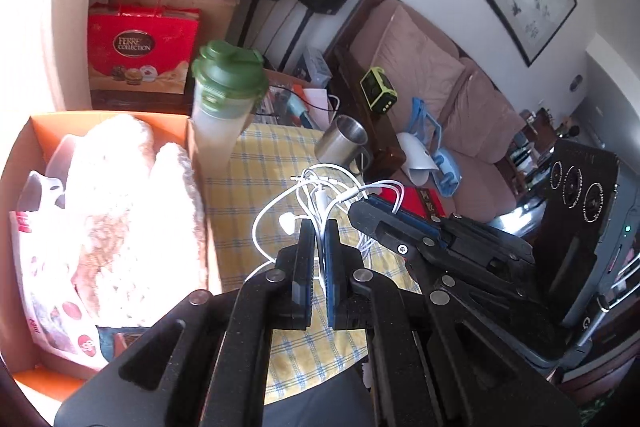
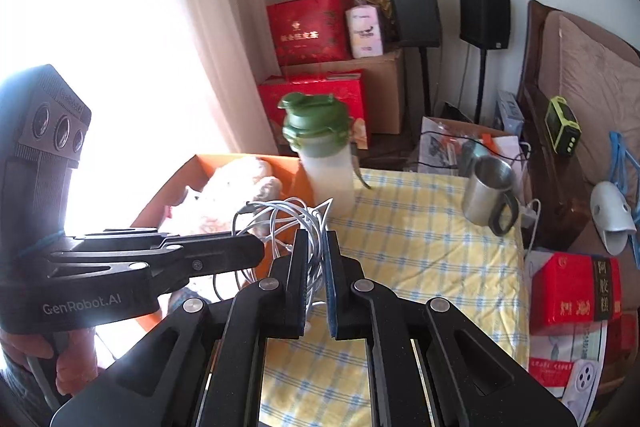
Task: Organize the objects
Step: 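Carry the earphones into the cardboard box and release them onto the mitt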
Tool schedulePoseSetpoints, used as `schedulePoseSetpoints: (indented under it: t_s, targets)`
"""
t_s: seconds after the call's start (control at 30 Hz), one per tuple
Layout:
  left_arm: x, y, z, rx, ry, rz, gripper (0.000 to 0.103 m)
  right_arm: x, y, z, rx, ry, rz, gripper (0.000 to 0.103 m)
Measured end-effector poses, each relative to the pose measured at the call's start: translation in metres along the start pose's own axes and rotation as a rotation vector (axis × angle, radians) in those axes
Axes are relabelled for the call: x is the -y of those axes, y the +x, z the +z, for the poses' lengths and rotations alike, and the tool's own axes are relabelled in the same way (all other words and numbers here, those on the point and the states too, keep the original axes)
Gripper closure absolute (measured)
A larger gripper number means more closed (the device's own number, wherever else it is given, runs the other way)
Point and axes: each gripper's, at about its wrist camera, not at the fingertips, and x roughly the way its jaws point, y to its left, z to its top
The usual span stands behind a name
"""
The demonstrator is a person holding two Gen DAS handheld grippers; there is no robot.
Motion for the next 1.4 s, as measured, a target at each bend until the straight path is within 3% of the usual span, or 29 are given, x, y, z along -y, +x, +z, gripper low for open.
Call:
schedulePoseSetpoints:
  t_s: [0.43, 0.7, 0.77, 0.83, 0.87, 1.13, 1.27, 1.37, 1.4]
  targets:
    - [-0.045, -0.112, 0.042, 0.17, -0.057, 0.018, 0.099, -0.101, -0.007, 0.075, 0.068, -0.16, 0.123, 0.097]
    - [-0.08, -0.092, 0.027, 0.108, -0.077, 0.172, 0.096, -0.119, 0.036, 0.065, -0.017, -0.156, 0.17, 0.092]
    - [-0.093, -0.082, 0.023, 0.072, -0.093, 0.215, 0.087, -0.118, 0.053, 0.056, -0.054, -0.155, 0.159, 0.09]
    - [-0.104, -0.075, 0.016, 0.057, -0.111, 0.241, 0.062, -0.112, 0.069, 0.049, -0.096, -0.143, 0.153, 0.082]
    - [-0.108, -0.073, 0.013, 0.053, -0.117, 0.255, 0.057, -0.108, 0.076, 0.047, -0.114, -0.134, 0.144, 0.079]
    - [-0.12, -0.066, -0.007, 0.04, -0.103, 0.305, 0.042, -0.074, 0.087, 0.034, -0.152, -0.077, 0.089, 0.064]
    - [-0.102, -0.067, -0.018, 0.078, -0.037, 0.36, 0.025, -0.066, 0.076, 0.026, -0.124, -0.082, 0.042, 0.054]
    - [-0.09, -0.065, -0.026, 0.107, 0.001, 0.395, 0.006, -0.059, 0.067, 0.017, -0.097, -0.085, -0.009, 0.041]
    - [-0.087, -0.064, -0.029, 0.114, 0.01, 0.4, 0.005, -0.057, 0.065, 0.013, -0.09, -0.085, -0.027, 0.034]
